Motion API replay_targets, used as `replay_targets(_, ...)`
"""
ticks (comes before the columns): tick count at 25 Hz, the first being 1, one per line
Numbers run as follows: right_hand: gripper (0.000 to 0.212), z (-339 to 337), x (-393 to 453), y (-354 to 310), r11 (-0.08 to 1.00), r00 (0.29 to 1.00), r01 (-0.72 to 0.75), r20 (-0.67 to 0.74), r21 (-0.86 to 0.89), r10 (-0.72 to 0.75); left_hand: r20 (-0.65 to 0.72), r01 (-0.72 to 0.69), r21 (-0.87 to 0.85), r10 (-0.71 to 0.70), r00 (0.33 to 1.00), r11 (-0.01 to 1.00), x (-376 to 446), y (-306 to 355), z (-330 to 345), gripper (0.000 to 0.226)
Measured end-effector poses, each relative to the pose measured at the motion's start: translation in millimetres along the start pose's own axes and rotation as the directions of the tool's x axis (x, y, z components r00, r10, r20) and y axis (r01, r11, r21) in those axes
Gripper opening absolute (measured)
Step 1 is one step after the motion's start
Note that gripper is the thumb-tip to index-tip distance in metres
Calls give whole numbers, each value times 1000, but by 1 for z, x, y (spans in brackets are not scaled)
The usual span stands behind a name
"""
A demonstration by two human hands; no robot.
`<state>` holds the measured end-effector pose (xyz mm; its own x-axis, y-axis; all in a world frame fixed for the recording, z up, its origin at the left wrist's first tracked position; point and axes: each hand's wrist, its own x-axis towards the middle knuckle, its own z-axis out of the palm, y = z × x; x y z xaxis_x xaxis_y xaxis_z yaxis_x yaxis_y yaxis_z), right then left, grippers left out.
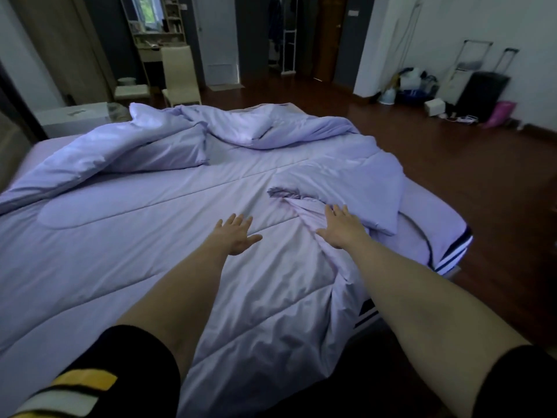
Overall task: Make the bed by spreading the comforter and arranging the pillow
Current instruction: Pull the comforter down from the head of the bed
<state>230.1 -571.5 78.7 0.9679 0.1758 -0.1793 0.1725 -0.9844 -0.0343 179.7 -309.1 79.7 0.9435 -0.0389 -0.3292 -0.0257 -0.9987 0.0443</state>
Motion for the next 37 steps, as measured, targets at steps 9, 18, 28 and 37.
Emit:
replay_targets(9,76,4,103,106,991,987,-132,91,9,130,29,-58,-97,61,998,994,155,69,-7,76)
replay_targets(18,81,44,223,179,998,985,-54,165,15,51,116,78,-267,-48,992,960,263,138,26,82)
replay_targets(28,98,113,349,228,916,897,402,209,-18,-389,222,470,-556,-423,879,686,345,274,87,101)
replay_targets(37,56,115,351,271,840,836,541,82,37,-542,215,534,-564,-513,831,630,336,310,92,83)
